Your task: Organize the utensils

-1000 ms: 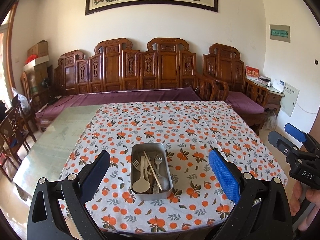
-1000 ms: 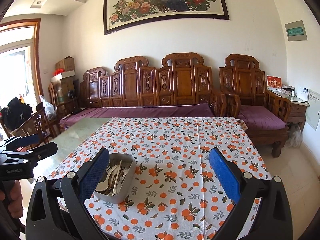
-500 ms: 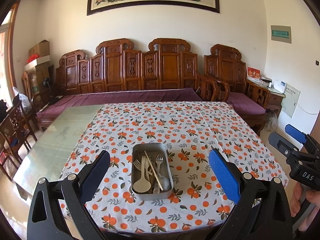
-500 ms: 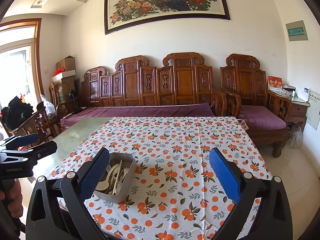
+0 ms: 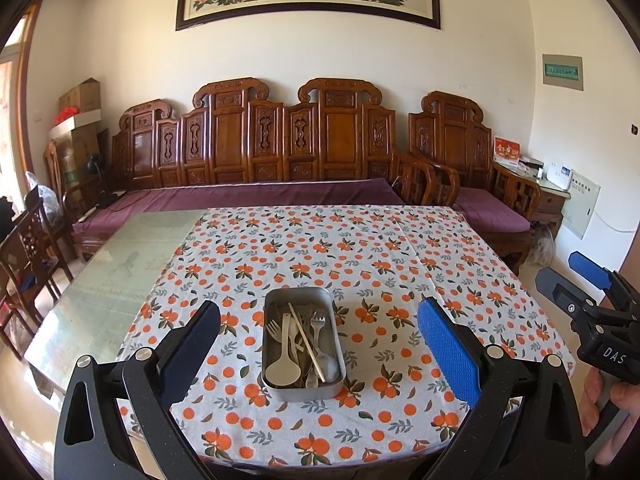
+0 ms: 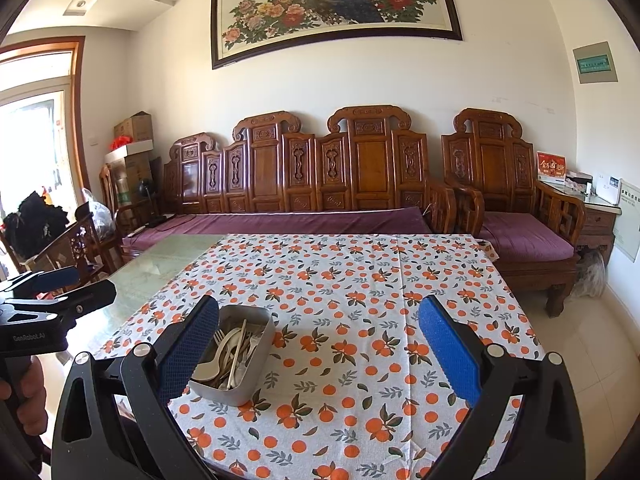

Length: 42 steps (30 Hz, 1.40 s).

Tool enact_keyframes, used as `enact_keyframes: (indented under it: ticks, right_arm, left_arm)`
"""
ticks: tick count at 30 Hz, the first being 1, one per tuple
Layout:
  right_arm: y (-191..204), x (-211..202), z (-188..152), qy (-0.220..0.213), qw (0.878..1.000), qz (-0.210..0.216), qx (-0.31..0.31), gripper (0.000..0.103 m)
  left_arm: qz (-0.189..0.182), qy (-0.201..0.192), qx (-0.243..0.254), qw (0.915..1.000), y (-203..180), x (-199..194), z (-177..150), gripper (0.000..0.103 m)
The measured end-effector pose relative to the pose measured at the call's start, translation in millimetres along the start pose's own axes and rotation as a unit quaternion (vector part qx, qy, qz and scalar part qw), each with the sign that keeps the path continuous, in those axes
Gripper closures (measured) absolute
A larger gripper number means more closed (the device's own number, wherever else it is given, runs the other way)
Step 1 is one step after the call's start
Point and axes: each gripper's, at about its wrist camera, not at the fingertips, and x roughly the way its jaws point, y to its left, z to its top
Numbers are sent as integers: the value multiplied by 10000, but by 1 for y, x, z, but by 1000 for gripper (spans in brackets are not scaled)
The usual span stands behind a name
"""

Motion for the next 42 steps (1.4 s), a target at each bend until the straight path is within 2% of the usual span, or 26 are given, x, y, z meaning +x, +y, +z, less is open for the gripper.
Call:
enact_keyframes:
  ticks: [42]
  right_arm:
    - [-1, 0, 0, -5, 10000, -2, 8, 3]
  left_arm:
    - [19, -79, 1, 10000, -4, -5, 6, 8]
